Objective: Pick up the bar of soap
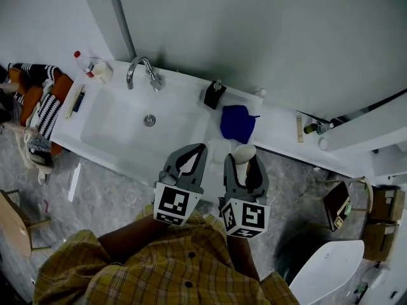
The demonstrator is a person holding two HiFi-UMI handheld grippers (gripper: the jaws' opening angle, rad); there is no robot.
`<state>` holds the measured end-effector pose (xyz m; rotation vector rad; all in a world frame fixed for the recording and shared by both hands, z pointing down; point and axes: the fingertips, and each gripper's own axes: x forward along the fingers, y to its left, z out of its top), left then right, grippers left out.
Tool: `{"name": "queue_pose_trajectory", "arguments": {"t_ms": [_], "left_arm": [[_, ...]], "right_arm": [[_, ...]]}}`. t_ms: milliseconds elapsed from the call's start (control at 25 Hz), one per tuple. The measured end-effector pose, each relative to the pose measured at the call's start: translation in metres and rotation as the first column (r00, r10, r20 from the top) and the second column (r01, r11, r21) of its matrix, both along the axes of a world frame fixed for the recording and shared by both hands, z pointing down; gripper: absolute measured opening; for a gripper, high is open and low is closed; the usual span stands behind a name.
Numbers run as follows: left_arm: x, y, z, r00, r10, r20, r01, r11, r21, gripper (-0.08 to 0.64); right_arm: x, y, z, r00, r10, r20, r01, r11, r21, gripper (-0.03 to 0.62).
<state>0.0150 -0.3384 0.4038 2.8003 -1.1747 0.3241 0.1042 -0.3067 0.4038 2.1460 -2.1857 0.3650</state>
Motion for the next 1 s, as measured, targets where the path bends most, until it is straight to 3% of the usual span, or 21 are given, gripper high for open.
{"name": "queue_pose_trajectory", "arguments": {"t_ms": [1000], "left_arm": [[-0.003, 0.014, -0.007, 1.000, -0.009, 0.014, 0.009, 1.000, 0.026, 0.012]], "right_arm": [[0.009, 0.014, 0.005, 1.000, 0.018, 0.015, -0.018, 1.000, -0.010, 0.256]]}}
